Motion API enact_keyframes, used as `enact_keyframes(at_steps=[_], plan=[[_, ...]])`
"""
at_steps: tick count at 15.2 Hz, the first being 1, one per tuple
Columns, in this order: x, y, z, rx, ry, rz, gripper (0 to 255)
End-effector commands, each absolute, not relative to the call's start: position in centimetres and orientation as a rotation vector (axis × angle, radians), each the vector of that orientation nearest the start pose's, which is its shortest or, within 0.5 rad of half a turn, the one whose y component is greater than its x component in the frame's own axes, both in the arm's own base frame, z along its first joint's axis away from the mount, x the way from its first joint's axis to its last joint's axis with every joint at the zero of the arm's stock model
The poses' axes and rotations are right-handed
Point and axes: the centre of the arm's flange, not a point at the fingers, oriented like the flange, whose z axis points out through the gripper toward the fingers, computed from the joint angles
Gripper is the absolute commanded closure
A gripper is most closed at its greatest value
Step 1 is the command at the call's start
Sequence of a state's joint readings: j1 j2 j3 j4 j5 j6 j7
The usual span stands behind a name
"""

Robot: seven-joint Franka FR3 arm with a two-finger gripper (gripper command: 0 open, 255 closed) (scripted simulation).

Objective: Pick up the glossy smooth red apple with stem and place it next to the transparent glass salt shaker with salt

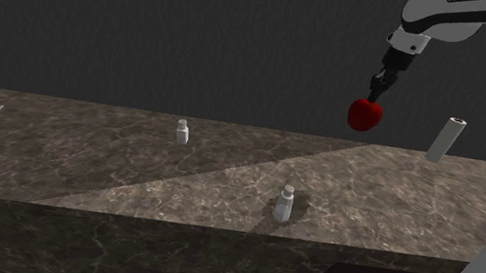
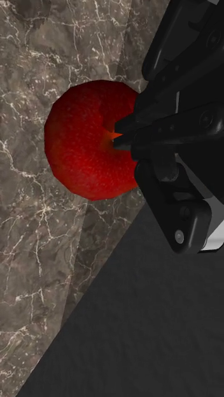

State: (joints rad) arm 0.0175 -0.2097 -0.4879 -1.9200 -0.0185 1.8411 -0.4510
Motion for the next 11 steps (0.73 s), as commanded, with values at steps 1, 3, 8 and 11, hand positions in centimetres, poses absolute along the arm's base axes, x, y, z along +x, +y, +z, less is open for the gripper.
enact_keyframes(at_steps=[1, 3, 8, 11], plan=[[44.7, -22.7, 58.0, -3.112, 0.02, -0.205, 255], [44.6, -20.0, 58.0, -3.112, 0.02, -0.205, 255], [44.4, -13.4, 58.0, -3.112, 0.02, -0.205, 255], [44.2, -9.5, 58.1, -3.112, 0.02, -0.205, 255]])
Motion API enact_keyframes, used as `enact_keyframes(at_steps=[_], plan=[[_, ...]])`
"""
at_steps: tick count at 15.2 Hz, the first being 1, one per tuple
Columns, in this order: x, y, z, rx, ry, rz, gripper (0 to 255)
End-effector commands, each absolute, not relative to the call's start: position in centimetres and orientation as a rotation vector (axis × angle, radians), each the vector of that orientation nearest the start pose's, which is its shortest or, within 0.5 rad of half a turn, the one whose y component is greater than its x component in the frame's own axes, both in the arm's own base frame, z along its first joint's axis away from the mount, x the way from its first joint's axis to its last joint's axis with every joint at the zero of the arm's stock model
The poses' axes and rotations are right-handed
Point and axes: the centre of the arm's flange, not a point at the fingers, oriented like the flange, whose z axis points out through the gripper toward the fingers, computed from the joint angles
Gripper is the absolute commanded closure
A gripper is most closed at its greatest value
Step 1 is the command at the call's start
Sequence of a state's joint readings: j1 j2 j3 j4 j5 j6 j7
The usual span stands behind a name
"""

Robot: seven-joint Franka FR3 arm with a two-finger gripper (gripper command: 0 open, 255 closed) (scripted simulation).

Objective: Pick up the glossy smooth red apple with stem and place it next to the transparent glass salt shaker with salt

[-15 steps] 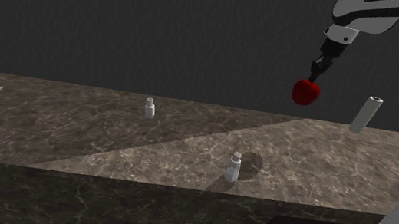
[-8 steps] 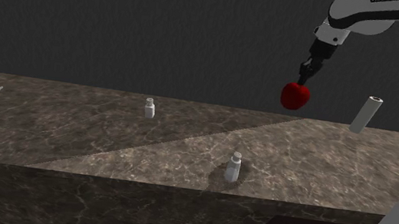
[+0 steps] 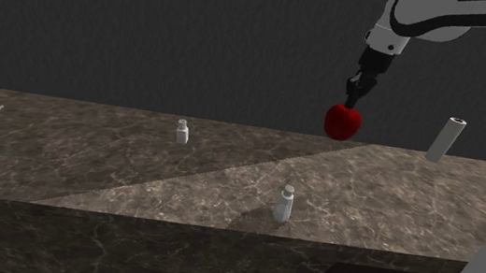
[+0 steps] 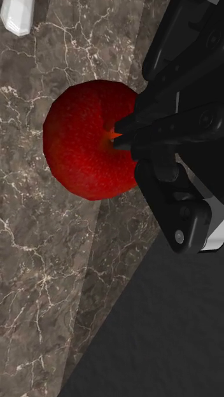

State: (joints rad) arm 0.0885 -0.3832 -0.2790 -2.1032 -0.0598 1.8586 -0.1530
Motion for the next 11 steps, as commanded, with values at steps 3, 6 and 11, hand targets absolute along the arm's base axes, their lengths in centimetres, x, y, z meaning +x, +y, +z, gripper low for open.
enact_keyframes(at_steps=[3, 6, 11], plan=[[44.1, -5.5, 58.1, -3.112, 0.02, -0.205, 255], [44.0, -1.5, 58.1, -3.112, 0.02, -0.205, 255], [43.8, 5.7, 58.1, -3.112, 0.02, -0.205, 255]])
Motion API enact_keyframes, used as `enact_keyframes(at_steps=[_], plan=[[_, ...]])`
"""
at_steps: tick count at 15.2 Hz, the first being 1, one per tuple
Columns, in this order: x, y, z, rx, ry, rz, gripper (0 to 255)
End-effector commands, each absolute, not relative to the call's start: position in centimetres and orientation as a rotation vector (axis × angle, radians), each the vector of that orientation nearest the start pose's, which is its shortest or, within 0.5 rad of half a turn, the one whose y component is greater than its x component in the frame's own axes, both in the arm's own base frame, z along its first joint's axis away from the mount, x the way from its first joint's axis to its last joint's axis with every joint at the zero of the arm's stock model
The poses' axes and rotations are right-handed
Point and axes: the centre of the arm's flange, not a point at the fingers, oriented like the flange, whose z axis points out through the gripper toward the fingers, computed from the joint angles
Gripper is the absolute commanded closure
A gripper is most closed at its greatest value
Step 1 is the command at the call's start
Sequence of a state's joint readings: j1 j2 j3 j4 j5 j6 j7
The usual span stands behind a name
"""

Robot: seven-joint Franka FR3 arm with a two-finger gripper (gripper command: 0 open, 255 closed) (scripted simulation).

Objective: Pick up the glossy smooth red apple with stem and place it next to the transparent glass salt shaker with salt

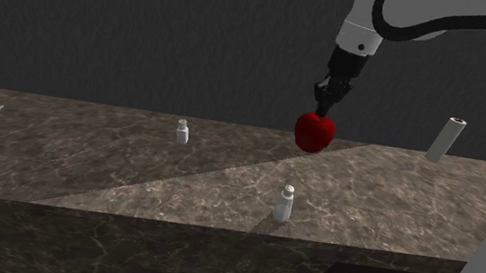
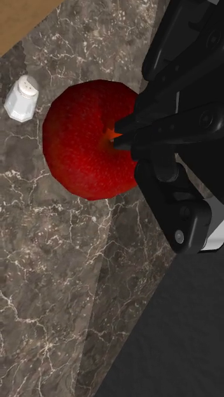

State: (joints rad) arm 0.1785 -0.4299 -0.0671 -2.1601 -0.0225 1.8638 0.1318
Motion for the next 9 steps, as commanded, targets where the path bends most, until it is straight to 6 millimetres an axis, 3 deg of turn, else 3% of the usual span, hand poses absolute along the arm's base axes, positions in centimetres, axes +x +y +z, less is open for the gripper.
enact_keyframes(at_steps=[1, 9], plan=[[43.8, 5.7, 57.6, -3.112, 0.02, -0.205, 255], [43.8, 5.7, 53.4, -3.112, 0.02, -0.205, 255]])
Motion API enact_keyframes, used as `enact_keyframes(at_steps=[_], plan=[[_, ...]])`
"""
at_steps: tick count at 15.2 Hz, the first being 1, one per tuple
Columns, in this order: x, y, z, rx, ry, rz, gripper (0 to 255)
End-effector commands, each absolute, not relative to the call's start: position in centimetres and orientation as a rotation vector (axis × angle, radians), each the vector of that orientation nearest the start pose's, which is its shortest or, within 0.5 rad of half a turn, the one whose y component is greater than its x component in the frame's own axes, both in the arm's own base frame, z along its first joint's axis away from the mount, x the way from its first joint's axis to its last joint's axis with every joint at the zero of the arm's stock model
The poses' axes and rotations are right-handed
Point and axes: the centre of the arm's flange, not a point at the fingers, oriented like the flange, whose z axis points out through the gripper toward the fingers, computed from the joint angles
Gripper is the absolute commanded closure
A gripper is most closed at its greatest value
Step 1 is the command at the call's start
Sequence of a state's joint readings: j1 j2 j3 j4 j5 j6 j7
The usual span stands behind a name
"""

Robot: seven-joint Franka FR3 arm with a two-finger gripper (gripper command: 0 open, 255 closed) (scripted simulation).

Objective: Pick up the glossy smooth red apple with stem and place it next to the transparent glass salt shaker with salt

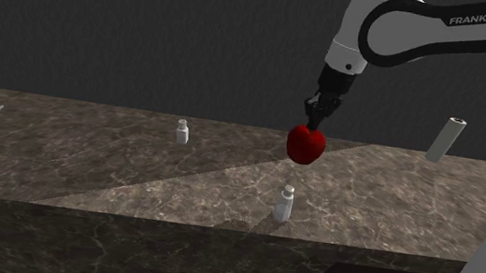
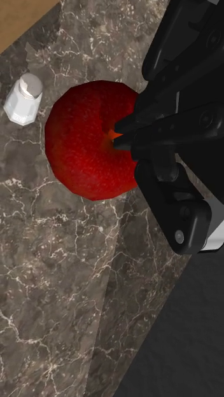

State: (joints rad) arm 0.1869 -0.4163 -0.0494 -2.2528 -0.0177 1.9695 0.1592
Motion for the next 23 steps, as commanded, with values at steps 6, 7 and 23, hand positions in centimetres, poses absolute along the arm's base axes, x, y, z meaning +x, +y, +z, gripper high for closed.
enact_keyframes(at_steps=[6, 7, 23], plan=[[43.8, 5.7, 50.2, -3.112, 0.02, -0.205, 255], [43.8, 5.7, 49.7, -3.112, 0.02, -0.205, 255], [43.8, 5.7, 41.2, -3.112, 0.02, -0.205, 255]])
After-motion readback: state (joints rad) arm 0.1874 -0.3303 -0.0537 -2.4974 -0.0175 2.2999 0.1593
